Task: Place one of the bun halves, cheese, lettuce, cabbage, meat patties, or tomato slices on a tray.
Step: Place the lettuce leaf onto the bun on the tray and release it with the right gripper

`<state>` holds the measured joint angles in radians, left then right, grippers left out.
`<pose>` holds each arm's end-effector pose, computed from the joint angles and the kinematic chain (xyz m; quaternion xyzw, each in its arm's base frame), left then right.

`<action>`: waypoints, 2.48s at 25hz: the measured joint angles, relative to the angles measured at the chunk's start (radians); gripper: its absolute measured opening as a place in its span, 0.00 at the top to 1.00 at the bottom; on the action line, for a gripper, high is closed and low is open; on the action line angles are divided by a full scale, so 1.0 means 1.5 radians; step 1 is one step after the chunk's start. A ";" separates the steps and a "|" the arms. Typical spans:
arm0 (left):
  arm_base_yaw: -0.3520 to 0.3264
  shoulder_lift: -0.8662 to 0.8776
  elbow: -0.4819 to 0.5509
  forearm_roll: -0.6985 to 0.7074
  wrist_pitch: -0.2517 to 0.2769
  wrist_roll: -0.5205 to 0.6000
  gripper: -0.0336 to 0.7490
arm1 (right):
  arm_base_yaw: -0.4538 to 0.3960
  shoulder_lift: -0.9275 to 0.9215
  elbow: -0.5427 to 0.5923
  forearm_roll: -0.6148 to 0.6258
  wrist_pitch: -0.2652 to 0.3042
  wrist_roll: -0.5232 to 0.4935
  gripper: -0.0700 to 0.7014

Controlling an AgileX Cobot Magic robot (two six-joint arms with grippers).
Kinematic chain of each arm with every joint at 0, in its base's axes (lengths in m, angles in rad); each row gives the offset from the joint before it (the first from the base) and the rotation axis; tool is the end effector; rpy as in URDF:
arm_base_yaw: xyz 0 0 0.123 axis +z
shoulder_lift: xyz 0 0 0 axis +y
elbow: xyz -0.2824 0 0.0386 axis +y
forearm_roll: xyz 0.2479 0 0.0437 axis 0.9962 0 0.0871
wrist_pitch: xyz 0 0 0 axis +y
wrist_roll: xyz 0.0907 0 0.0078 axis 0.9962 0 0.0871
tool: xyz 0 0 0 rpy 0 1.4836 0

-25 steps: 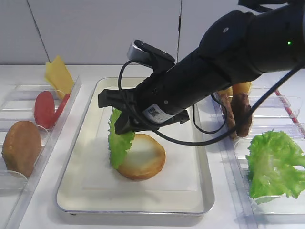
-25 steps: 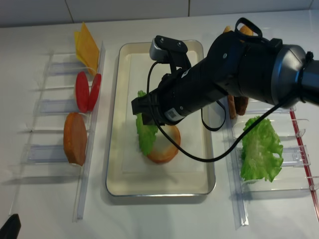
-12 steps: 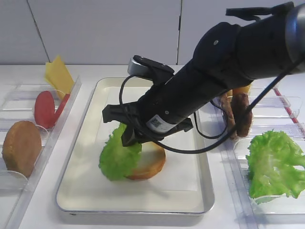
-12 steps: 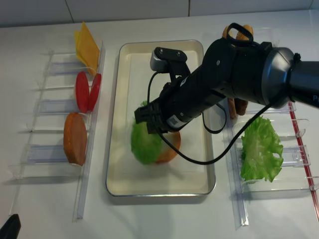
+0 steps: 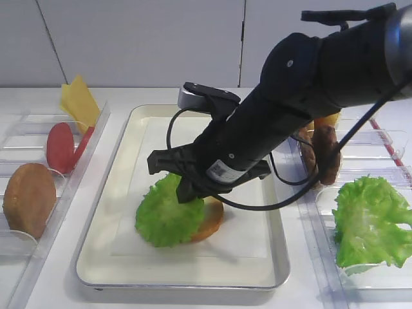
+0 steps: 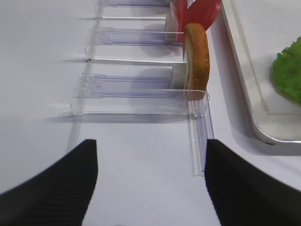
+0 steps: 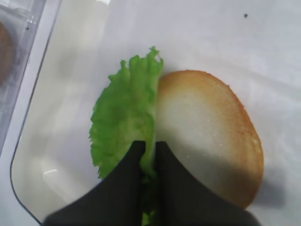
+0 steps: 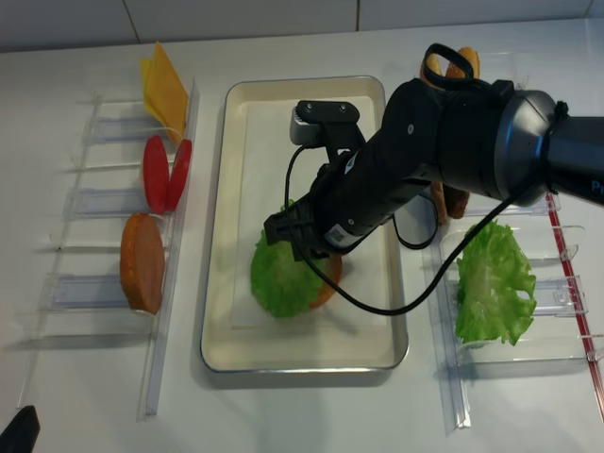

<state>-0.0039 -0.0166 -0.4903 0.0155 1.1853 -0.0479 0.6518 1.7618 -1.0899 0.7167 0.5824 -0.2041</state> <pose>-0.0120 0.0014 0.2646 -0.0202 0.8822 -0.0045 0.4705 0.2624 0.2417 0.1994 -0.1549 0.9378 0.2832 0.1281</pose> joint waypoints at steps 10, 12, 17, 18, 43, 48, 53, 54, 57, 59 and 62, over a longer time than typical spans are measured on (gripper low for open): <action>0.000 0.000 0.000 0.000 0.000 0.000 0.36 | 0.000 0.000 0.000 -0.040 0.006 0.034 0.82; 0.000 0.000 0.000 0.000 0.000 0.000 0.36 | 0.000 0.000 0.000 -0.057 0.006 0.051 0.82; 0.000 0.000 0.000 0.000 0.000 0.000 0.36 | 0.000 -0.013 0.000 -0.136 0.010 0.136 0.82; 0.000 0.000 0.000 0.000 0.000 0.000 0.36 | 0.000 -0.014 0.000 -0.145 0.011 0.146 0.82; 0.000 0.000 0.000 0.000 0.000 0.000 0.36 | 0.000 -0.014 0.000 -0.084 0.010 0.136 0.82; 0.000 0.000 0.000 0.000 0.000 0.000 0.36 | 0.000 -0.014 0.000 -0.114 0.010 0.132 0.82; 0.000 0.000 0.000 0.000 0.000 0.000 0.36 | 0.000 -0.014 0.000 -0.119 0.010 0.120 0.80; 0.000 0.000 0.000 0.000 0.000 0.000 0.36 | 0.000 -0.014 0.000 -0.119 0.013 0.115 0.77; 0.000 0.000 0.000 0.000 0.000 0.000 0.36 | 0.000 -0.014 0.000 -0.121 0.017 0.104 0.62; 0.000 0.000 0.000 0.000 0.000 0.000 0.36 | 0.000 -0.014 0.000 -0.121 0.017 0.101 0.46; 0.000 0.000 0.000 0.000 0.000 0.000 0.36 | 0.000 -0.014 0.000 -0.127 0.017 0.089 0.21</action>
<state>-0.0039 -0.0166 -0.4903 0.0155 1.1853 -0.0479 0.6518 1.7406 -1.0899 0.5261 0.6086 -0.0713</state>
